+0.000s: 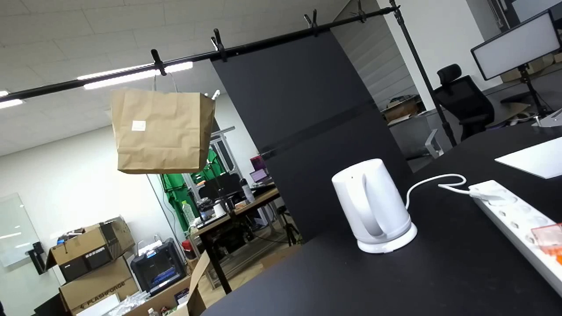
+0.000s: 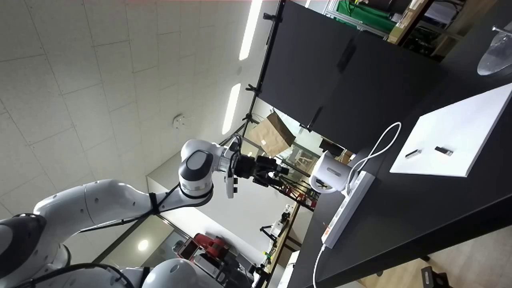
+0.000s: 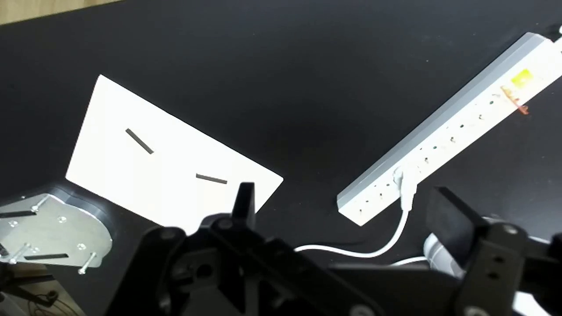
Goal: Switch off the extension cord
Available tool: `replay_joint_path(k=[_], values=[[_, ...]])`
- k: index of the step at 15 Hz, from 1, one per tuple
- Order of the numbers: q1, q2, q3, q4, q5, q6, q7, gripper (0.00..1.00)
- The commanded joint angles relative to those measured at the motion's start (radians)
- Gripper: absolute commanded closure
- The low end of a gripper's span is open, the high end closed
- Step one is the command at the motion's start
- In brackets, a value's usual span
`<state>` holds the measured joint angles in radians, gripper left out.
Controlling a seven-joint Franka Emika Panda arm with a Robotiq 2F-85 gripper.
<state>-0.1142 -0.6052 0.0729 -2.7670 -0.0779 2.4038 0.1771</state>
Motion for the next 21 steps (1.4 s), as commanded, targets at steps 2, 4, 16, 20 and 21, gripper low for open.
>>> replay_joint_path(k=[2, 4, 16, 20, 21], values=[[0.131, 0.076, -0.03, 0.029, 0.071, 0.1, -0.135, 0.0], [0.21, 0.119, -0.037, 0.045, 0.124, 0.155, -0.21, 0.0], [0.364, 0.313, -0.01, 0.134, 0.211, 0.16, -0.376, 0.0], [0.383, 0.333, -0.013, 0.148, 0.22, 0.188, -0.441, 0.0], [0.389, 0.349, -0.009, 0.159, 0.211, 0.196, -0.468, 0.0]])
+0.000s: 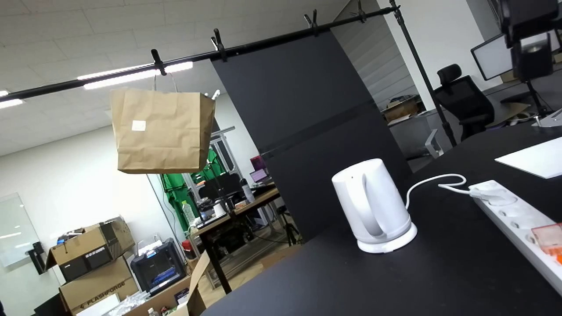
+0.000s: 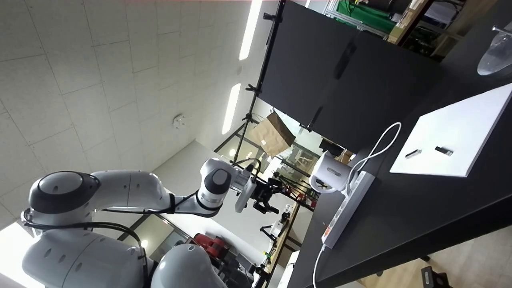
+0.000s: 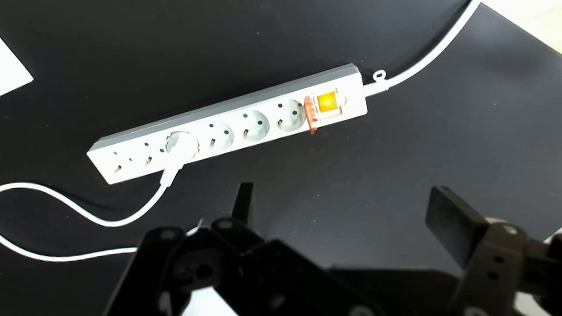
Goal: Switch off the extension cord
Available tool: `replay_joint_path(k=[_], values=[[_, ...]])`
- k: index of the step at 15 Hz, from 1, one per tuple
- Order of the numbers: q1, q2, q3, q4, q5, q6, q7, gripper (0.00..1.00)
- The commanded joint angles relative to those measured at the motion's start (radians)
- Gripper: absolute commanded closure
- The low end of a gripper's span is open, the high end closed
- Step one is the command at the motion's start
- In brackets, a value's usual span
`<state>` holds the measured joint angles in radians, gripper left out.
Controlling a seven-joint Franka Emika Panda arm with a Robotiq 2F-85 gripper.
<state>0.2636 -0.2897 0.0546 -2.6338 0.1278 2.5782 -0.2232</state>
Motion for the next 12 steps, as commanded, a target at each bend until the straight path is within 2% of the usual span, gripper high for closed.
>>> replay_joint_path(k=[1, 2, 4, 12], values=[[0.011, 0.048, 0.018, 0.033, -0.009, 0.03, -0.086, 0.0], [0.009, 0.063, 0.029, 0.036, -0.03, 0.045, -0.098, 0.23], [0.011, 0.091, 0.045, 0.034, -0.05, 0.079, -0.126, 0.32], [0.032, 0.234, 0.075, 0.022, 0.003, 0.225, -0.257, 0.88]])
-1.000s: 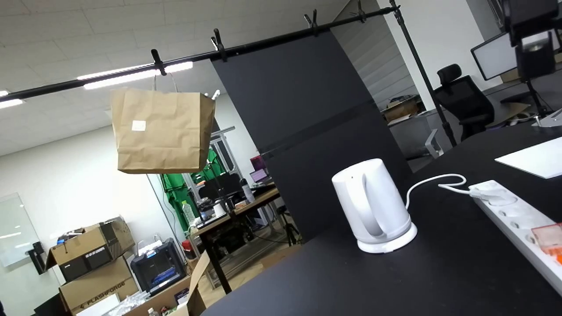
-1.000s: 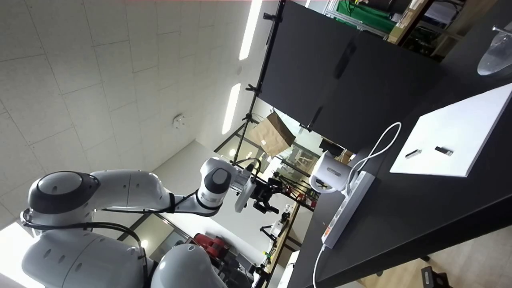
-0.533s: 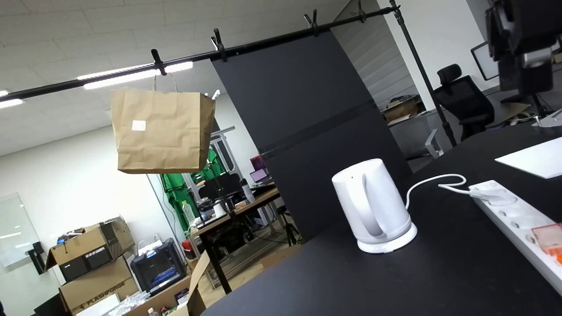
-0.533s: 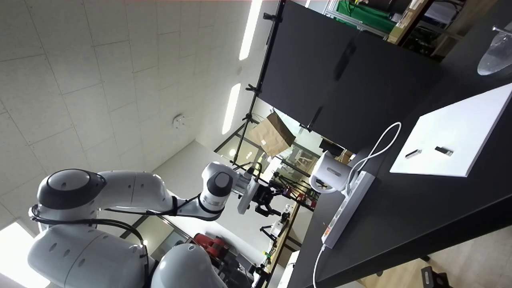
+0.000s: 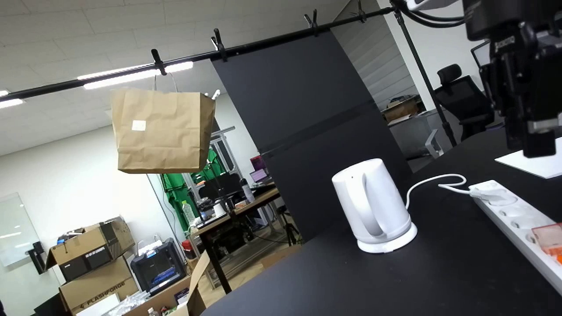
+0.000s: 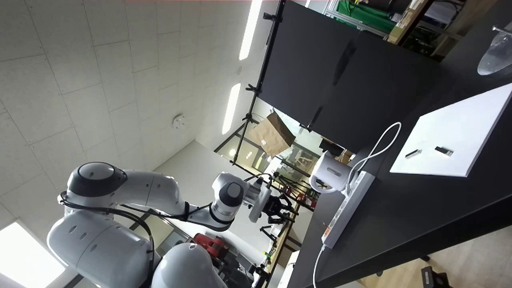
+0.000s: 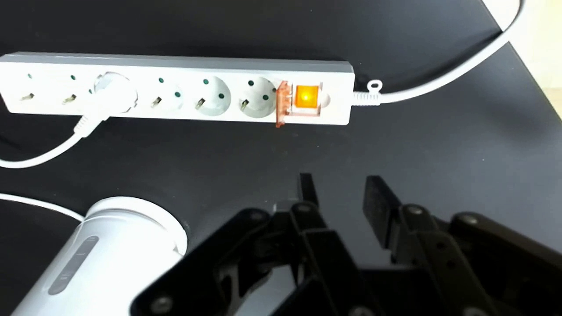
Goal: Switch off the extension cord
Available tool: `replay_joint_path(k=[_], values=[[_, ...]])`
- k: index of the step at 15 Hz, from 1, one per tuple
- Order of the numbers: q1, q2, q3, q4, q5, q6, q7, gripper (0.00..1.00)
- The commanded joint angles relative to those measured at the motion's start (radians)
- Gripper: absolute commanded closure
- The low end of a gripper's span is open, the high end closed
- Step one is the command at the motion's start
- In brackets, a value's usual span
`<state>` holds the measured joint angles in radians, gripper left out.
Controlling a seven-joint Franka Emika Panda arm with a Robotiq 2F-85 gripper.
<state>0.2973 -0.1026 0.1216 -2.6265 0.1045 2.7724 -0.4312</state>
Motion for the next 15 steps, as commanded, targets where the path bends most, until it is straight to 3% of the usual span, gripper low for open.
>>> replay_joint_path(k=[1, 3, 7, 13, 15], values=[[-0.006, 0.061, 0.011, 0.015, 0.036, 0.043, -0.065, 0.95], [-0.014, 0.094, 0.016, 0.014, 0.073, 0.074, -0.118, 1.0], [-0.044, 0.154, 0.046, 0.018, 0.153, 0.121, -0.25, 1.0], [-0.138, 0.228, 0.137, 0.018, 0.245, 0.198, -0.364, 1.0], [-0.127, 0.243, 0.128, 0.015, 0.279, 0.222, -0.397, 1.0]])
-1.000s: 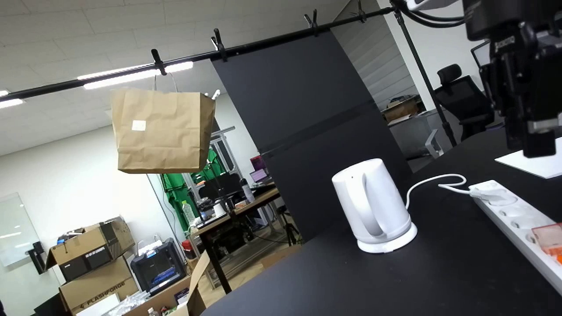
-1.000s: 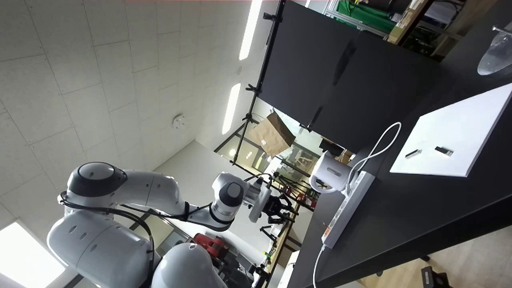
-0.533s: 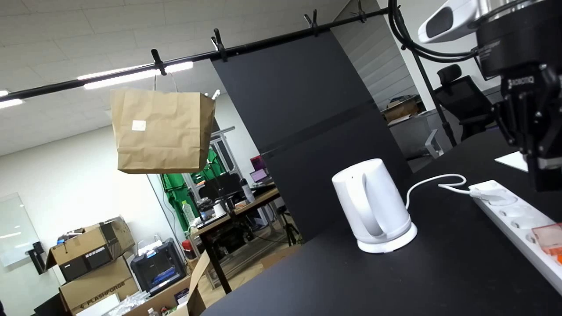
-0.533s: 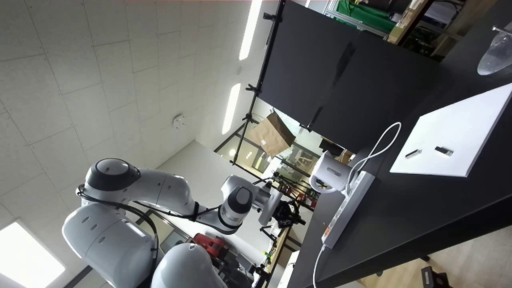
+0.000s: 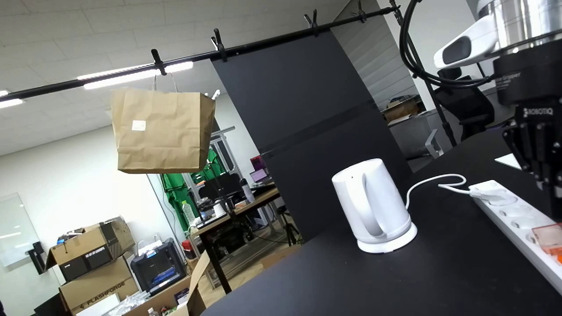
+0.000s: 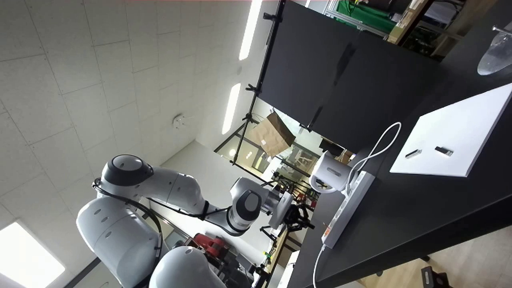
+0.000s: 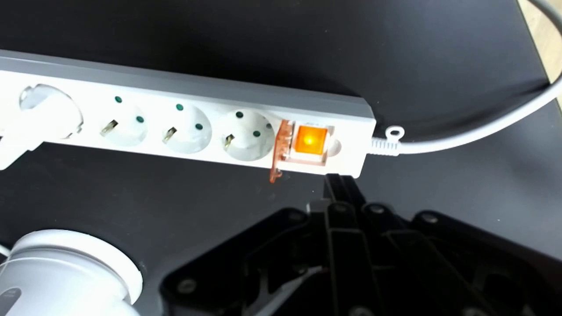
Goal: Switch off the extension cord
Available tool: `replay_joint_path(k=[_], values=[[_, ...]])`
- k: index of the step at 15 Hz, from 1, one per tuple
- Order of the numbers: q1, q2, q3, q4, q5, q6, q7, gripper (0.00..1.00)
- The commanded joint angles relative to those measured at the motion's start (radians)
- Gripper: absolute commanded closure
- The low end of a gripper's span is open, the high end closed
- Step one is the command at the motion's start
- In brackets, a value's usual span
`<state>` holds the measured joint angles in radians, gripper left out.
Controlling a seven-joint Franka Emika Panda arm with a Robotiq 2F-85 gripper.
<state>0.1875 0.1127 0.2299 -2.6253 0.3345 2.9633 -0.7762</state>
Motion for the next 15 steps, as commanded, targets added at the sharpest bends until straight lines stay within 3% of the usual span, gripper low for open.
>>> replay_joint_path(k=[1, 5, 15], values=[[-0.019, 0.037, 0.023, 0.013, 0.061, 0.045, -0.065, 1.0], [-0.038, 0.074, 0.051, 0.017, 0.117, 0.081, -0.112, 1.0], [-0.072, 0.16, 0.069, 0.037, 0.116, 0.168, -0.111, 1.0]])
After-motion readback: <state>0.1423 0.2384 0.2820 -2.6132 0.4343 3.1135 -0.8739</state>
